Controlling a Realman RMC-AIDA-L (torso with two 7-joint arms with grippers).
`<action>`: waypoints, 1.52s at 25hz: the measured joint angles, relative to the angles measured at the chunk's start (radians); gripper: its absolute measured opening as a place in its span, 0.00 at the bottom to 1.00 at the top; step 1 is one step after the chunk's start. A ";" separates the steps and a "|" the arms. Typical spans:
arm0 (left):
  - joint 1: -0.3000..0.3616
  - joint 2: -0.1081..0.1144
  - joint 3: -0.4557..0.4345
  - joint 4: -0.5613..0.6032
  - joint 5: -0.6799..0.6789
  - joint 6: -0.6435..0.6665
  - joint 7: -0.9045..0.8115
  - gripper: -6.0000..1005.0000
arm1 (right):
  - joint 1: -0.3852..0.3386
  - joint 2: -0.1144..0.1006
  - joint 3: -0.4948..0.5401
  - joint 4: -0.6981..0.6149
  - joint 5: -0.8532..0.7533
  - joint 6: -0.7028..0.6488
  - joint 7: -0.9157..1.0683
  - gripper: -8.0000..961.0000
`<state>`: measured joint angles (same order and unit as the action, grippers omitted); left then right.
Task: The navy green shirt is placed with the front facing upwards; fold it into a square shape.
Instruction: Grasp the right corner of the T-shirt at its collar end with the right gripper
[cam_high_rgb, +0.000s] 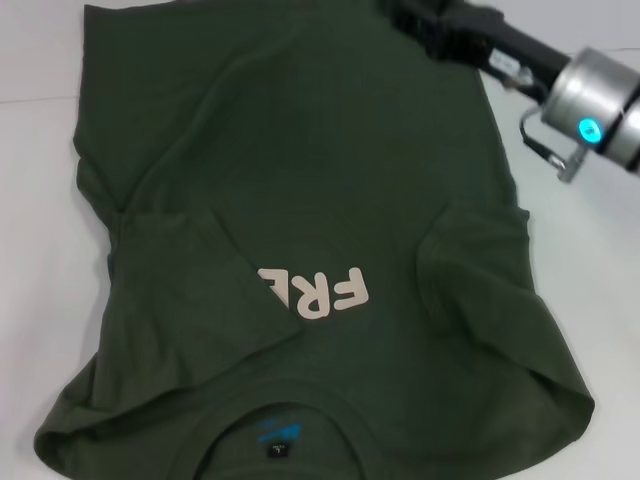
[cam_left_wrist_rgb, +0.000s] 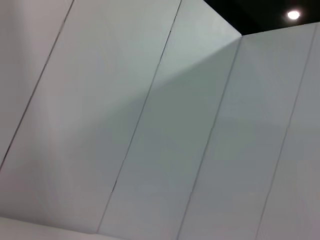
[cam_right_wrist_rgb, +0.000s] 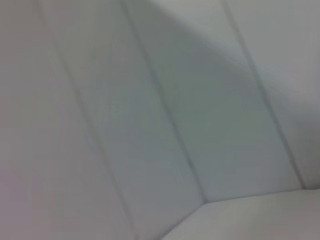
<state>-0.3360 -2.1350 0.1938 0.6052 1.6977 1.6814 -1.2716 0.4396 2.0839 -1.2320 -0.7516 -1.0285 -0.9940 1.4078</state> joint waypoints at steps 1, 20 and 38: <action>0.004 -0.001 0.003 -0.001 0.000 0.007 -0.004 0.81 | -0.018 0.000 0.000 -0.007 -0.013 -0.032 -0.009 0.55; 0.091 -0.010 0.043 0.085 0.247 0.191 -0.117 0.90 | -0.202 -0.024 0.246 -0.095 -0.500 -0.543 0.217 0.97; 0.117 0.003 0.035 0.210 0.578 0.297 -0.156 0.90 | -0.207 -0.078 0.729 -0.185 -1.083 -0.868 0.478 0.96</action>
<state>-0.2194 -2.1317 0.2288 0.8157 2.2753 1.9781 -1.4277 0.2327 2.0058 -0.5030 -0.9370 -2.1117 -1.8616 1.8858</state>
